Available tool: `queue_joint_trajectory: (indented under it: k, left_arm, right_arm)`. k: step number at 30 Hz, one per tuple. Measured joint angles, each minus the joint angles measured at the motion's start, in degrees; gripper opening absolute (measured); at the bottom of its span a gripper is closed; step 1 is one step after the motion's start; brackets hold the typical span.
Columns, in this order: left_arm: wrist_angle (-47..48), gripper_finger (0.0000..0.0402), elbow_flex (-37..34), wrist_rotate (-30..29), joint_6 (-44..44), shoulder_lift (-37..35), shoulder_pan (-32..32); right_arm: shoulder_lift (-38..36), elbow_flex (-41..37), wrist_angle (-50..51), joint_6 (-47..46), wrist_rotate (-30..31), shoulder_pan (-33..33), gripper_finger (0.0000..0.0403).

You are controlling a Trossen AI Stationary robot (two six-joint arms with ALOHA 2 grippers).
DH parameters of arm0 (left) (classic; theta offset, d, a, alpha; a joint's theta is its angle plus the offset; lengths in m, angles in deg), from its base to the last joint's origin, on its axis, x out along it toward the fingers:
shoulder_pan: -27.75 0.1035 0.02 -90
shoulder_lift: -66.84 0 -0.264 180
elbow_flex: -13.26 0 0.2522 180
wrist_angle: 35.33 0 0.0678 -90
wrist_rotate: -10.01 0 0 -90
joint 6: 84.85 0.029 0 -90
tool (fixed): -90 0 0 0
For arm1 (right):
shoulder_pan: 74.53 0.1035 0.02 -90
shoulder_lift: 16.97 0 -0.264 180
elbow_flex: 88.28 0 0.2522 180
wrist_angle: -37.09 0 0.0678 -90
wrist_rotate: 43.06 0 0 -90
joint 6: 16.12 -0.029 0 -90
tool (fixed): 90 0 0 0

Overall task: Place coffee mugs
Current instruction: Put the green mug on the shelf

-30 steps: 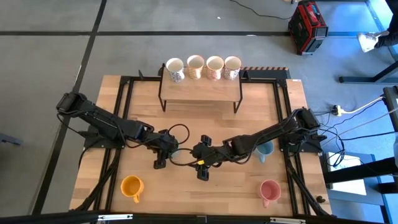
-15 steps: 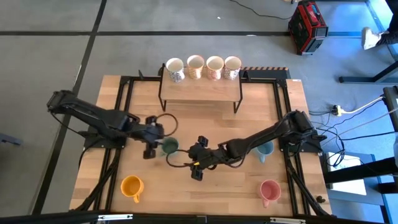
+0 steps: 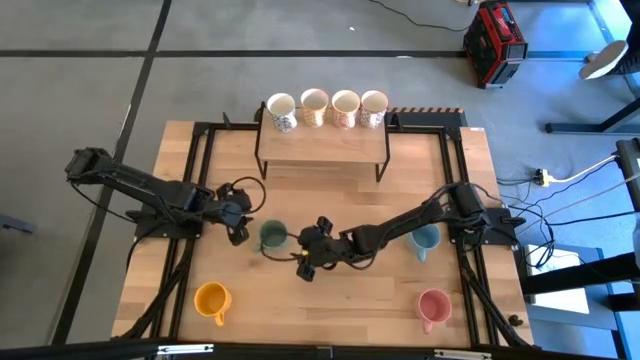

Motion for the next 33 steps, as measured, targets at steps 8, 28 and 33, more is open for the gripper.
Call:
queue_joint_trajectory:
  k: [8, 28, 33]
  left_arm:
    - [-13.5, 0.012, -3.7, 4.8, 0.3, 1.0, 0.0]
    - [-15.0, 0.012, -3.8, 11.0, 1.7, 1.0, -2.9]
    - [-14.2, 0.012, -3.8, 13.7, 1.6, 1.0, -2.9]
  right_arm:
    - [1.4, 0.0, -3.2, -1.6, 0.9, -2.7, 0.0253]
    - [1.0, 0.0, 2.1, 1.0, -2.0, -8.2, 0.0253]
    - [-2.4, 0.0, 6.9, 3.8, -6.8, -7.4, 0.0253]
